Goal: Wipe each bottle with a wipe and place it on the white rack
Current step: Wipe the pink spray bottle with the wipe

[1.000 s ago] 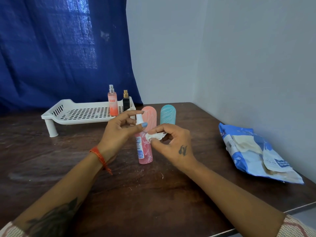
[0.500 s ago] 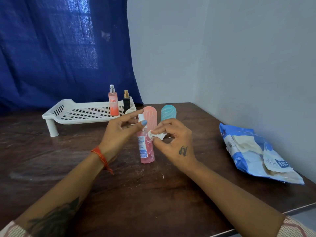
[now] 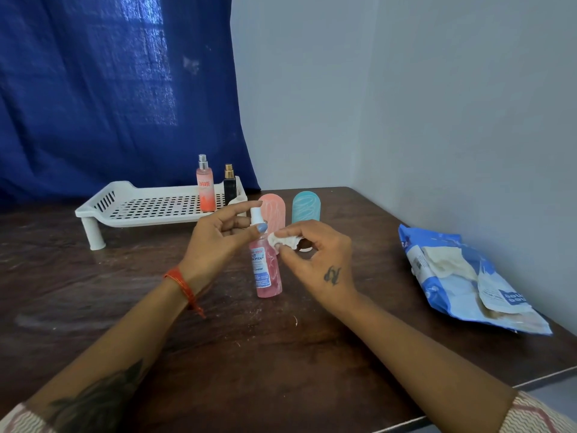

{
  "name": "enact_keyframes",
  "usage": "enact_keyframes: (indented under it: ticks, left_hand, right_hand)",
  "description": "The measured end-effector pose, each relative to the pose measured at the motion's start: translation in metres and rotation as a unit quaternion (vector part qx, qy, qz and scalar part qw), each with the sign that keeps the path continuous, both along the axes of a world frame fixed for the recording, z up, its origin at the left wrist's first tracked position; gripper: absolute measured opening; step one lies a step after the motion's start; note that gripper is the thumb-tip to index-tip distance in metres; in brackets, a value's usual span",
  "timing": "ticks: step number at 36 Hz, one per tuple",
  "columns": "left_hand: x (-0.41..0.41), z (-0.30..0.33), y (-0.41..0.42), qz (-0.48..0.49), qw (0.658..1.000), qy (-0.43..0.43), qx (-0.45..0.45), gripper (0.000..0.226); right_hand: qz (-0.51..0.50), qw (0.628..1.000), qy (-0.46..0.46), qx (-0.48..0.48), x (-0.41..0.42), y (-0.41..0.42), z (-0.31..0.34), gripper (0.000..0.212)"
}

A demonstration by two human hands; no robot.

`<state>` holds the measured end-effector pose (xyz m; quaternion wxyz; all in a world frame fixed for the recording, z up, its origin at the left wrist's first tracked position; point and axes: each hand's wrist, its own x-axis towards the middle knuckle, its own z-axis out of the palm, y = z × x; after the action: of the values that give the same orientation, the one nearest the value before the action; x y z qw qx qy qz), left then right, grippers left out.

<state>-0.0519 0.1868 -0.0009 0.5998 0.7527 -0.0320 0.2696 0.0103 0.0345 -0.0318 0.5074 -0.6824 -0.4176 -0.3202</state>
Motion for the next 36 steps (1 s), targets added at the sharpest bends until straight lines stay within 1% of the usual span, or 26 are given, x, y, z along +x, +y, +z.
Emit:
enact_keyframes:
  ticks: [6, 11, 14, 18, 21, 26, 30, 36]
  left_hand:
    - [-0.0011, 0.0007, -0.001, 0.003, 1.0, -0.008, 0.008, 0.039]
    - [-0.0003, 0.0005, 0.0004, 0.01, 1.0, -0.002, 0.01, 0.038]
    - [0.0002, 0.0007, 0.0012, 0.013, 1.0, 0.001, 0.012, 0.038]
    - [0.0004, 0.0009, 0.0003, 0.008, 1.0, 0.0, 0.014, 0.039]
    - [0.0, 0.0006, 0.0006, 0.006, 1.0, -0.002, 0.019, 0.037]
    - [-0.0009, 0.0005, 0.0008, -0.004, 1.0, -0.003, 0.015, 0.035]
    - [-0.0008, 0.0006, 0.0012, -0.009, 1.0, -0.002, 0.016, 0.035]
    - [-0.0003, 0.0005, 0.0011, -0.022, 1.0, -0.001, 0.009, 0.036]
  right_hand:
    - [0.033, 0.998, -0.034, -0.029, -0.0044, -0.0016, 0.0017, 0.017]
    - [0.01, 1.0, -0.009, -0.023, -0.0025, -0.0017, 0.001, 0.013]
    - [-0.005, 1.0, -0.004, -0.01, -0.0018, -0.0006, 0.0011, 0.014]
    - [0.003, 0.999, -0.026, -0.018, -0.0032, -0.0003, 0.0022, 0.018]
    - [0.019, 0.998, -0.044, -0.038, -0.0033, -0.0016, 0.0026, 0.016]
    - [0.016, 1.0, -0.009, -0.021, -0.0012, -0.0027, 0.0009, 0.01]
    - [-0.009, 0.999, 0.032, -0.017, 0.0025, -0.0003, -0.0019, 0.014]
    - [0.045, 0.998, 0.032, -0.011, -0.0004, -0.0013, 0.002, 0.013]
